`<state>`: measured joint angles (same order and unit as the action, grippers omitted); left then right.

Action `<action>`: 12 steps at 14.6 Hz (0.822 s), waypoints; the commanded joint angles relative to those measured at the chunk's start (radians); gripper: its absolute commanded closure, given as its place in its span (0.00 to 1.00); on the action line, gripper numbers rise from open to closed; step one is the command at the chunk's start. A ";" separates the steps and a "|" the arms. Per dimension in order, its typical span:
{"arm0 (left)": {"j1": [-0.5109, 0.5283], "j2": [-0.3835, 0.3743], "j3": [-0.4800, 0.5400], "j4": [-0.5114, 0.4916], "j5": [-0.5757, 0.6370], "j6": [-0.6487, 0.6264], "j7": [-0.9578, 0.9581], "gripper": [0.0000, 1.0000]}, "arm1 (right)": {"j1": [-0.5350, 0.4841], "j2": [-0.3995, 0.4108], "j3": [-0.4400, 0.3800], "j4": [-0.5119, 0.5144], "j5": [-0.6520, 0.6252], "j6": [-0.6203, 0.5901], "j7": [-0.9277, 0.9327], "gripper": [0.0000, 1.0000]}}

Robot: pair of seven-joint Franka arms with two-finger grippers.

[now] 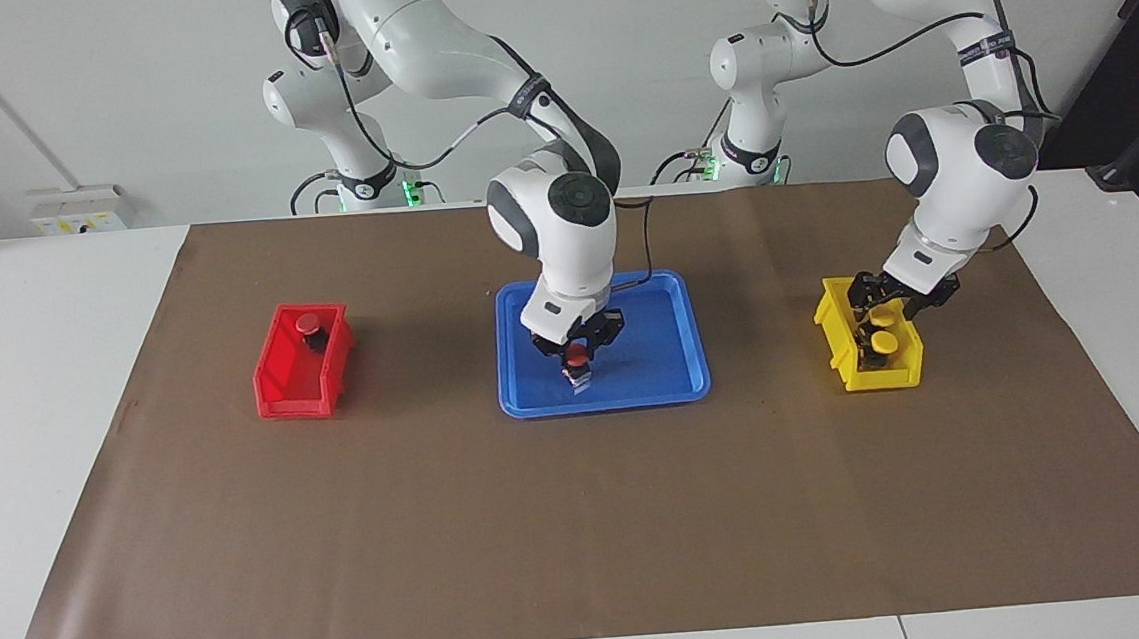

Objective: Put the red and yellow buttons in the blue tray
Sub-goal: 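Carry the red button to the blue tray with the right gripper, then release the red button in the tray and withdraw the right gripper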

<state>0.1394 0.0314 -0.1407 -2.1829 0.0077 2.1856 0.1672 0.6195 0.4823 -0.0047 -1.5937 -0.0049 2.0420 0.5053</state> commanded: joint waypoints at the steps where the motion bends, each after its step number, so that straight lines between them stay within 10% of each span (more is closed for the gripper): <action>1: -0.001 -0.033 -0.002 -0.046 -0.009 0.029 0.005 0.18 | 0.000 -0.017 0.002 -0.029 -0.003 0.017 0.021 0.36; 8: -0.003 -0.039 -0.003 -0.055 -0.009 0.034 0.000 0.25 | -0.096 -0.080 0.000 0.165 0.002 -0.218 -0.020 0.32; 12: -0.012 -0.039 -0.004 -0.055 -0.009 0.031 -0.005 0.26 | -0.294 -0.316 -0.005 -0.070 -0.004 -0.272 -0.271 0.35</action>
<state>0.1355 0.0265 -0.1468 -2.1987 0.0077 2.1900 0.1663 0.4197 0.3087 -0.0232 -1.4789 -0.0082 1.7572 0.3390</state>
